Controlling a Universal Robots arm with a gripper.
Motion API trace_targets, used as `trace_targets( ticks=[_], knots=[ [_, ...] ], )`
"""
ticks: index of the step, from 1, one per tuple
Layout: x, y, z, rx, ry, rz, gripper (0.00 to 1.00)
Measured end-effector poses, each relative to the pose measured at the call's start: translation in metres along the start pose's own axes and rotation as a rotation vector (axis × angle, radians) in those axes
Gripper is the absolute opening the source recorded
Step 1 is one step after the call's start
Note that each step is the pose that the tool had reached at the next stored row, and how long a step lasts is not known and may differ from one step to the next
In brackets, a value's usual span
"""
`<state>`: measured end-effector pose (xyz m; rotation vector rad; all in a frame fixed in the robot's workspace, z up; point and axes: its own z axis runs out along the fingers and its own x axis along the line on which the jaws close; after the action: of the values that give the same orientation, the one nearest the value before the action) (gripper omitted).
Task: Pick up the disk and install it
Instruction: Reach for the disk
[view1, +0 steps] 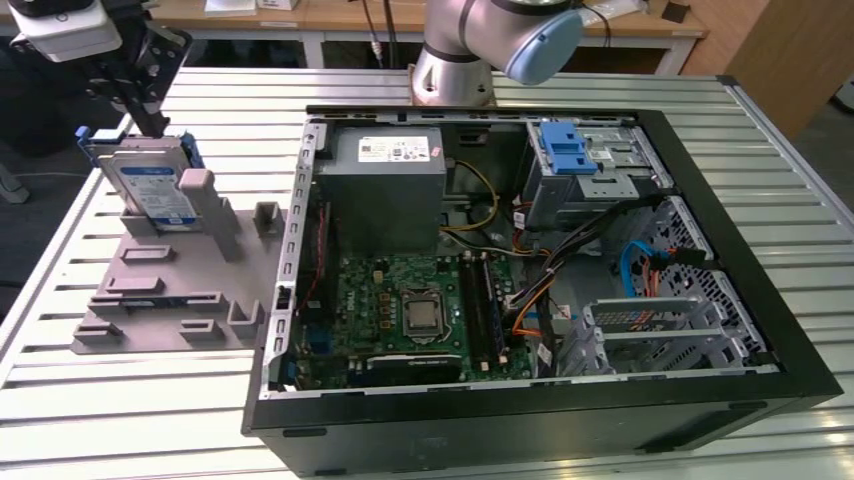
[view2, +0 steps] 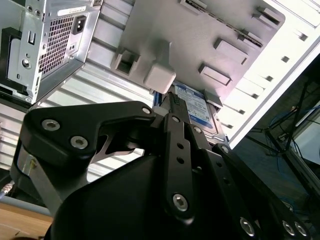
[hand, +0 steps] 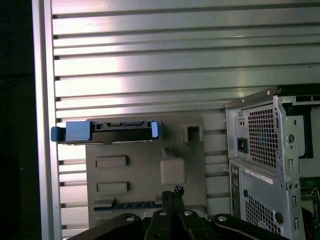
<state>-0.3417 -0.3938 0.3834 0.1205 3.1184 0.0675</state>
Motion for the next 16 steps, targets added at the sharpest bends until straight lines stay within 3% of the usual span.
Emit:
trace_targets(
  ticks=[16],
  knots=[
    [0.0124,-0.0010,0.0001,0.0001,0.0008,0.000,0.11]
  ],
)
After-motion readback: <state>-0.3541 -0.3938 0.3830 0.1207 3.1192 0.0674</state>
